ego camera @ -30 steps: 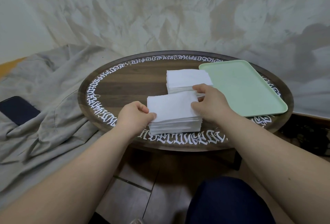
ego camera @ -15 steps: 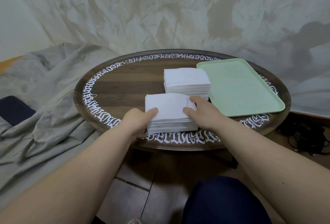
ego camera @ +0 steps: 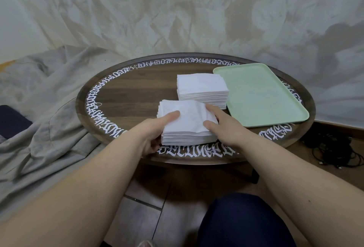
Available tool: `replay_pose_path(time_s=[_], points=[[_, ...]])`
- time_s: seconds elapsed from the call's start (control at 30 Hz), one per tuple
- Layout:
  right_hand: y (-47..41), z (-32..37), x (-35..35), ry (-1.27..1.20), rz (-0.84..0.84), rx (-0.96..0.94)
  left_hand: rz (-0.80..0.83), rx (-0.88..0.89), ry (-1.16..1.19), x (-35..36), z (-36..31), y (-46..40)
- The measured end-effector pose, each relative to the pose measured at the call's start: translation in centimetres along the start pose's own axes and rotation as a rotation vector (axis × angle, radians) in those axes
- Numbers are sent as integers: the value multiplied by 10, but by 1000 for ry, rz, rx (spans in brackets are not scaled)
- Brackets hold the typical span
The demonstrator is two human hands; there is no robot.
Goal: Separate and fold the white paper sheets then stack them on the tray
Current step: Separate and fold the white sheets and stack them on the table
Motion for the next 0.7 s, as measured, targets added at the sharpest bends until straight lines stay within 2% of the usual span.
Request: replay_pose_path(time_s=[0.23, 0.37, 0.43, 0.57, 0.63, 0.7], points=[[-3, 2, 2, 44, 26, -17, 107, 110, 291, 10, -2, 4], [-4, 5, 3, 27, 42, -22, 127, 196, 299, 10, -5, 7], [-5, 6, 5, -159, 39, -5, 105, 254, 362, 2, -8, 9], [-7, 2, 15, -899, 58, 258, 169, 379, 601, -22, -30, 25], [-9, 8, 22, -1100, 140, 325, 251, 411, 651, -30, -45, 38], [-10, 24, 24, -1234, 217, 284, 287, 414, 609, -33, -52, 45]])
Point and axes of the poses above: each hand's wrist, its own y-axis away from the middle knuckle, its own x-axis out of the palm, z = x × y, the point moved 6 cm from there along -y, towards the middle knuckle, and after that the axes turned 4 degrees about z, right-handed, at the moved point
